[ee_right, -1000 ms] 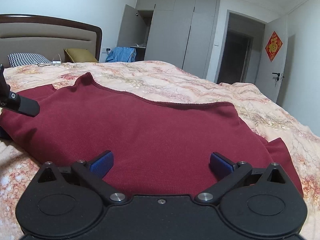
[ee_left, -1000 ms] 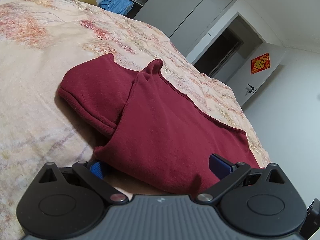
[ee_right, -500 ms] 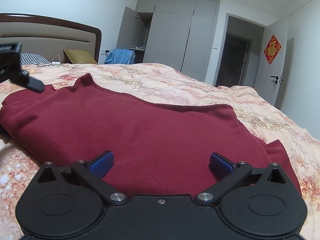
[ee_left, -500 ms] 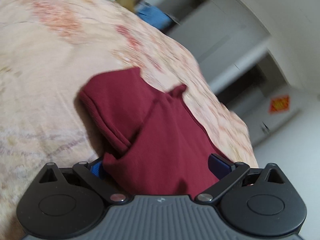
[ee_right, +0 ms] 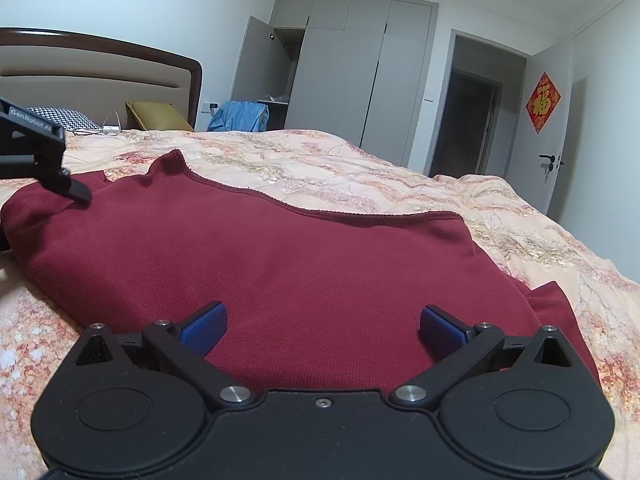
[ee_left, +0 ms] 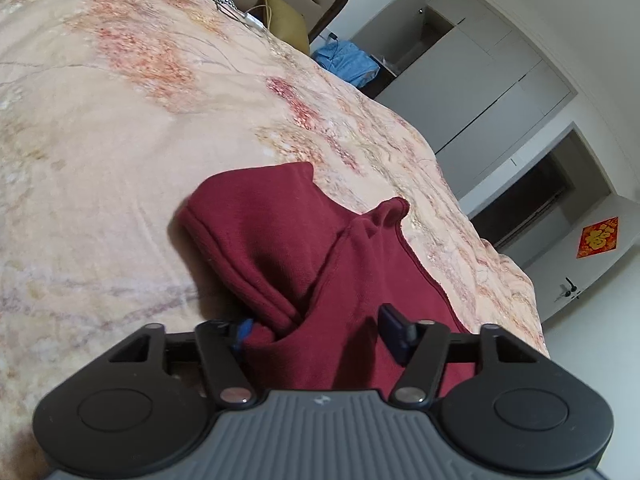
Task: Fold small clothes
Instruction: 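Close the left gripper on the sweater side edge, then lift the side edge with the left gripper and fold it across the sweater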
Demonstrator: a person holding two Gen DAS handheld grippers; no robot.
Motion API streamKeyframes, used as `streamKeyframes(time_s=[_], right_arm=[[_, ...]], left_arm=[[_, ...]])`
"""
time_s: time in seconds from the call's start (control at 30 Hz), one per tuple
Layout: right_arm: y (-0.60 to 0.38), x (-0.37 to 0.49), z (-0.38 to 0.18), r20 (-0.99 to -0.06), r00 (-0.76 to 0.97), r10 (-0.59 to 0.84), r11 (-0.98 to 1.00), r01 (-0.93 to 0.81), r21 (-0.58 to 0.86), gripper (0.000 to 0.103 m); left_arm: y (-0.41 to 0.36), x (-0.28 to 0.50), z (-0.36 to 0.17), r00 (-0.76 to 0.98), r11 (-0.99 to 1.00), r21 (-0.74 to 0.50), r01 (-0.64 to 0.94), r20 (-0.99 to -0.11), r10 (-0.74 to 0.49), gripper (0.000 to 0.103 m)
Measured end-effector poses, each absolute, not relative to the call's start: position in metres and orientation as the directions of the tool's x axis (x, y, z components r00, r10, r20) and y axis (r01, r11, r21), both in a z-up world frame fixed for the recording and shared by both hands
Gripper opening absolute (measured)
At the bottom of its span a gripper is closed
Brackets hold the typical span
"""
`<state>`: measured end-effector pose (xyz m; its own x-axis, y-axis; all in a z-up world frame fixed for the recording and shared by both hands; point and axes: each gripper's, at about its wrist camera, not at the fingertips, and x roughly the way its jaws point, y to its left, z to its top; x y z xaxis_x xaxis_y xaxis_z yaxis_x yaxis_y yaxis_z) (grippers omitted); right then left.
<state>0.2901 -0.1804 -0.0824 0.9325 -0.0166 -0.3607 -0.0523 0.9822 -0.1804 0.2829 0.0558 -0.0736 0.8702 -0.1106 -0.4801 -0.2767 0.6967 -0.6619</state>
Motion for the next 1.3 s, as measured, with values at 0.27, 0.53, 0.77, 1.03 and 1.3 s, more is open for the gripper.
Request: streamKeyframes(time_s=[0.27,0.53,0.77,1.03,1.3], right_arm=[[-0.185,0.292,-0.077,-0.383,0.924,0.004,0.988,-0.063,-0.141,0.103],[-0.214,0.269,-0.051,-0.378,0.926,0.008,0.992,-0.055,-0.115,0.103],[-0.248,0.215,-0.034,-0.397,0.917,-0.04,0.99,-0.018,-0.14,0.103],[-0.282,0.157,-0.028,-0.429,0.89,-0.151,0.988,0.12,-0.1,0.103],[-0.305,0.125,-0.039,-0.485,0.843,-0.234,0.972,0.189,-0.141,0.103]], left_arm=[[0.051,0.29,-0.067,0.861,0.72,-0.625,-0.301,-0.503,-0.076,0.037],[0.028,0.296,-0.035,0.889,0.824,-0.528,-0.206,-0.453,-0.068,0.023],[-0.027,0.305,0.008,0.923,0.916,-0.397,-0.059,-0.371,-0.102,0.02],[-0.152,0.299,0.042,0.882,0.933,-0.179,0.312,-0.311,-0.355,0.019],[-0.237,0.292,0.005,0.699,0.841,-0.166,0.515,-0.487,-0.524,0.019]])
